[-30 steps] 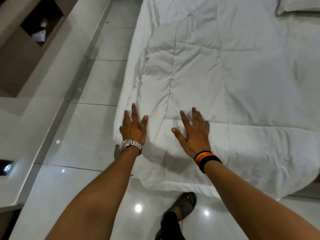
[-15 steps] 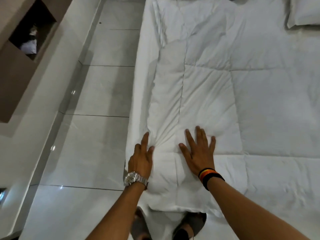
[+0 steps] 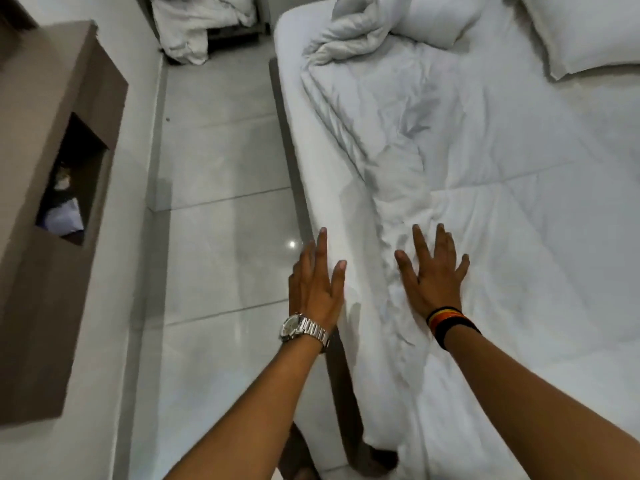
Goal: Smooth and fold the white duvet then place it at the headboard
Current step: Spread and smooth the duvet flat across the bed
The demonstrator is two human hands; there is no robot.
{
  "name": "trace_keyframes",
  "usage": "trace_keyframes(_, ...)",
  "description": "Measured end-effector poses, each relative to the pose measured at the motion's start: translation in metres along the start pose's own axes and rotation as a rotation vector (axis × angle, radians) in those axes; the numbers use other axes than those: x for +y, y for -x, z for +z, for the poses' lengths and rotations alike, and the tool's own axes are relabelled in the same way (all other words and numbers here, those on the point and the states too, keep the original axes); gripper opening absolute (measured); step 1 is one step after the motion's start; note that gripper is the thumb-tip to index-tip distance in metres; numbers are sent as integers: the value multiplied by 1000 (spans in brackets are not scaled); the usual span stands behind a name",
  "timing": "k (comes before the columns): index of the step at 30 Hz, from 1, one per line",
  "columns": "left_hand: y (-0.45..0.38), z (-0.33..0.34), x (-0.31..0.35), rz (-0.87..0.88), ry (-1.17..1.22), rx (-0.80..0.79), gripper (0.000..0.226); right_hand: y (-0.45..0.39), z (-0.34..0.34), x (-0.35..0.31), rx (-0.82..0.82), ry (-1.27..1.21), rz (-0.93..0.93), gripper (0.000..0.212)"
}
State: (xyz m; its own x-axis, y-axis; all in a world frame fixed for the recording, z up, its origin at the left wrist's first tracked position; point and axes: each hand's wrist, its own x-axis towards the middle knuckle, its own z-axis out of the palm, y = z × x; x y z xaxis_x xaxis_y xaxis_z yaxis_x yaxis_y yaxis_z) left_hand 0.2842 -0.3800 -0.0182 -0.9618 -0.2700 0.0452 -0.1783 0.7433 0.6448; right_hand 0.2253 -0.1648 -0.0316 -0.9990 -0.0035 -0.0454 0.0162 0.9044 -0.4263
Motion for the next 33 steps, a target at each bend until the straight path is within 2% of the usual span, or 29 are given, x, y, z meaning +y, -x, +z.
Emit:
trace_keyframes(4, -55, -37, -24, 8, -10, -33, 64, -29, -9, -36, 63, 19, -9, 73)
trace_keyframes(10, -130, -51, -16, 54, -19, -84, 64, -86, -22, -62, 106, 67, 55, 71)
trace_keyframes(19, -270, -5, 9, 149, -28, -193, 63, -200, -3, -95, 156, 51, 119, 71)
trace_keyframes(25, -406, 77, 33, -112, 146, -309, 63, -299, 7, -72, 195, 34, 273, 71)
trace_keyframes(29, -482, 125, 64, -331, 217, -375, 81, -337, 29, -60, 154, 51, 334, 73)
trace_keyframes(31, -505, 141, 78, -419, 219, -357, 93, -342, 40, -59, 116, 52, 371, 76)
trace_keyframes(33, -516, 148, 89, -399, 298, -296, 95, -343, 49, -62, 103, 58, 392, 76)
